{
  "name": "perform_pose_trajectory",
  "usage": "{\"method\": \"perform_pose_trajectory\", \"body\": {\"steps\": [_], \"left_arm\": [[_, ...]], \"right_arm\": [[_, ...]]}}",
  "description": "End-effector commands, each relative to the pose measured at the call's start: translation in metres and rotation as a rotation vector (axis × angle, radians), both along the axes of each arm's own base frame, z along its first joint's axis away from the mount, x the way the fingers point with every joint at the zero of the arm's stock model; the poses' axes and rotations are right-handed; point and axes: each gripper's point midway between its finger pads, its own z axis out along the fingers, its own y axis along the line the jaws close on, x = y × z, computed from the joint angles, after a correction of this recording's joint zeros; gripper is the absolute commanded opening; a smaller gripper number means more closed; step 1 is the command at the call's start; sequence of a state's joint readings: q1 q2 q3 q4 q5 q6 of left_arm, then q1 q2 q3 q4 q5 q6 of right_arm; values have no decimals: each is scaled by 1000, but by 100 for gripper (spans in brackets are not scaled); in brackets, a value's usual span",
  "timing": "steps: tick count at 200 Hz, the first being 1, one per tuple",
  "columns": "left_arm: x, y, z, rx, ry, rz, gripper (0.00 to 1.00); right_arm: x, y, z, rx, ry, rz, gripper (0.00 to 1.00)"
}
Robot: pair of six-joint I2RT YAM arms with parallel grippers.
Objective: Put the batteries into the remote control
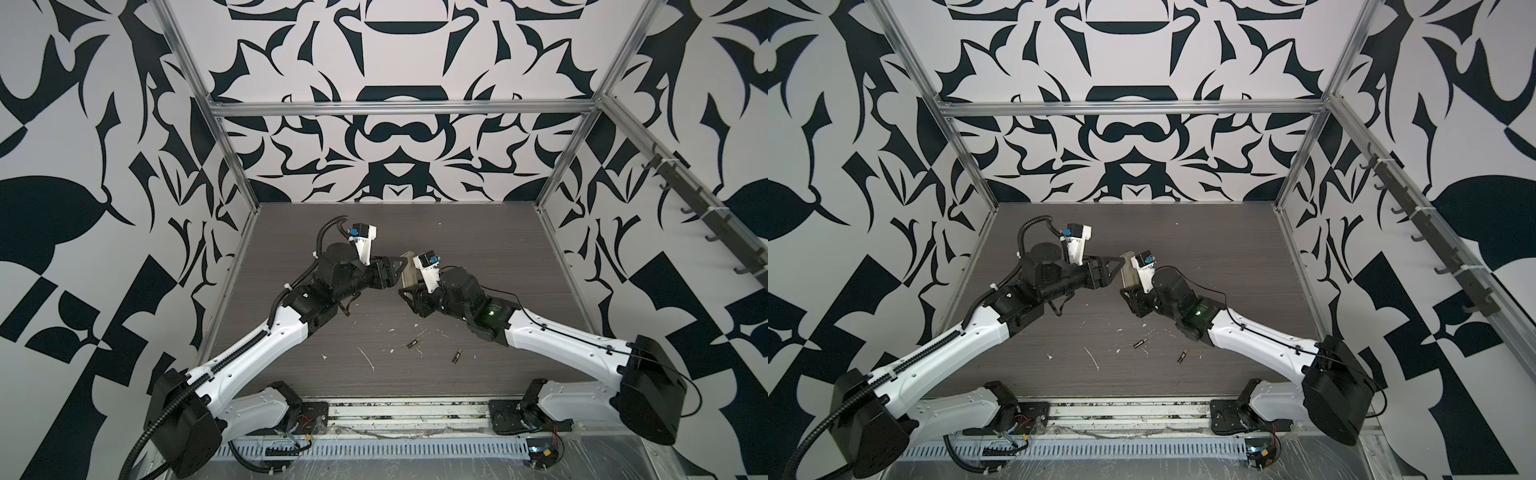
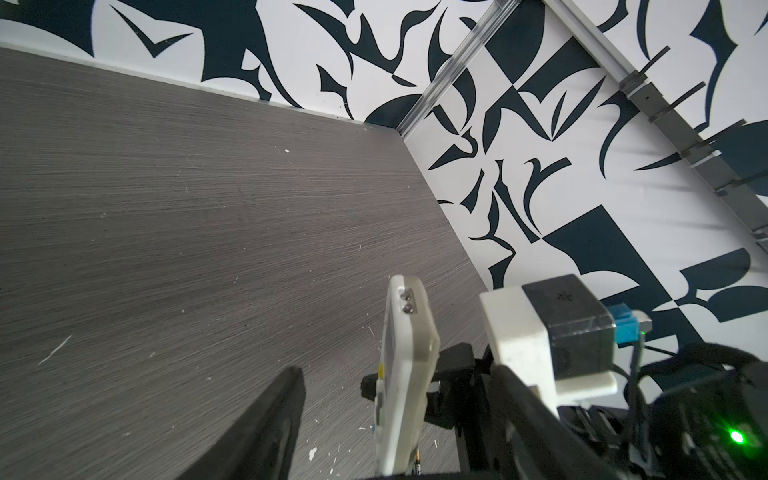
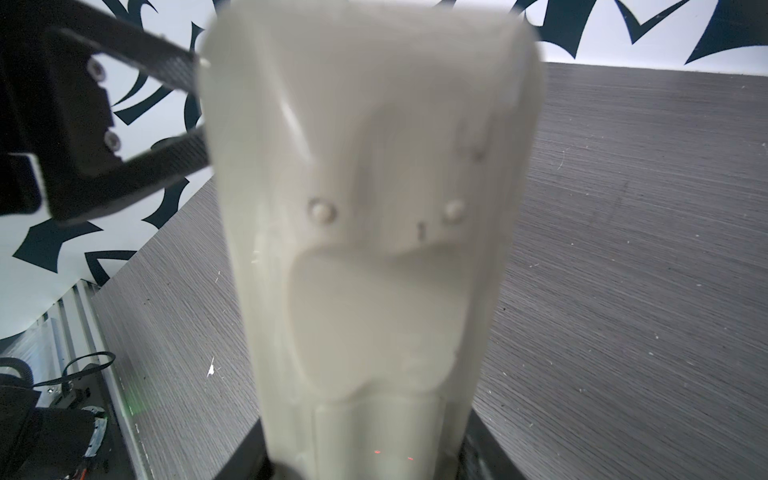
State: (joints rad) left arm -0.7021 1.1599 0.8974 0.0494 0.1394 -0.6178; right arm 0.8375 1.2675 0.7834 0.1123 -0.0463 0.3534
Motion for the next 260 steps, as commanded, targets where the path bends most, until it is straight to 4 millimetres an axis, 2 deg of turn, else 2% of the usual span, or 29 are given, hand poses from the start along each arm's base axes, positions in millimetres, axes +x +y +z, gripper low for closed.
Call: {"method": "perform_pose_trajectory", "body": {"steps": [1, 54, 97, 101, 122, 157, 193, 202, 203, 204, 212, 235, 246, 255, 260], "left_arm": [[0, -11, 9, -34, -22, -26, 73], [8, -18, -4, -34, 2, -9, 68], [14, -25, -3, -50, -1, -17, 62], [18, -29, -15, -33, 20, -17, 62], [22, -33, -20, -35, 29, -14, 59], [24, -36, -23, -42, 34, -21, 42], [23, -40, -29, -37, 50, -45, 14], [23, -39, -30, -30, 51, -44, 8], [23, -39, -30, -29, 51, -43, 7], [23, -39, -30, -27, 51, -41, 6], [23, -37, -33, -11, 54, -41, 0], [25, -28, -46, -5, 118, -62, 0], [26, -20, -53, -11, 160, -71, 0], [25, -12, -58, -20, 193, -88, 0], [25, -7, -60, -24, 212, -92, 0]], "right_arm": [[7, 12, 38, 97, -71, 6, 0], [9, 14, 52, 130, -89, 4, 0], [8, 19, 48, 138, -68, 19, 0], [8, 20, 49, 140, -69, 21, 0], [8, 20, 49, 140, -71, 26, 0], [8, 20, 49, 137, -75, 24, 0], [5, 26, 47, 135, -68, 60, 0], [1, 28, 48, 140, -72, 90, 13], [1, 29, 49, 144, -75, 95, 18], [1, 29, 49, 144, -75, 95, 18], [-5, 31, 50, 159, -82, 129, 38], [-23, 35, 56, 161, -113, 240, 78], [-29, 31, 51, 122, -125, 269, 82], [-34, 25, 47, 89, -138, 282, 93], [-37, 22, 47, 75, -148, 288, 94]]}}
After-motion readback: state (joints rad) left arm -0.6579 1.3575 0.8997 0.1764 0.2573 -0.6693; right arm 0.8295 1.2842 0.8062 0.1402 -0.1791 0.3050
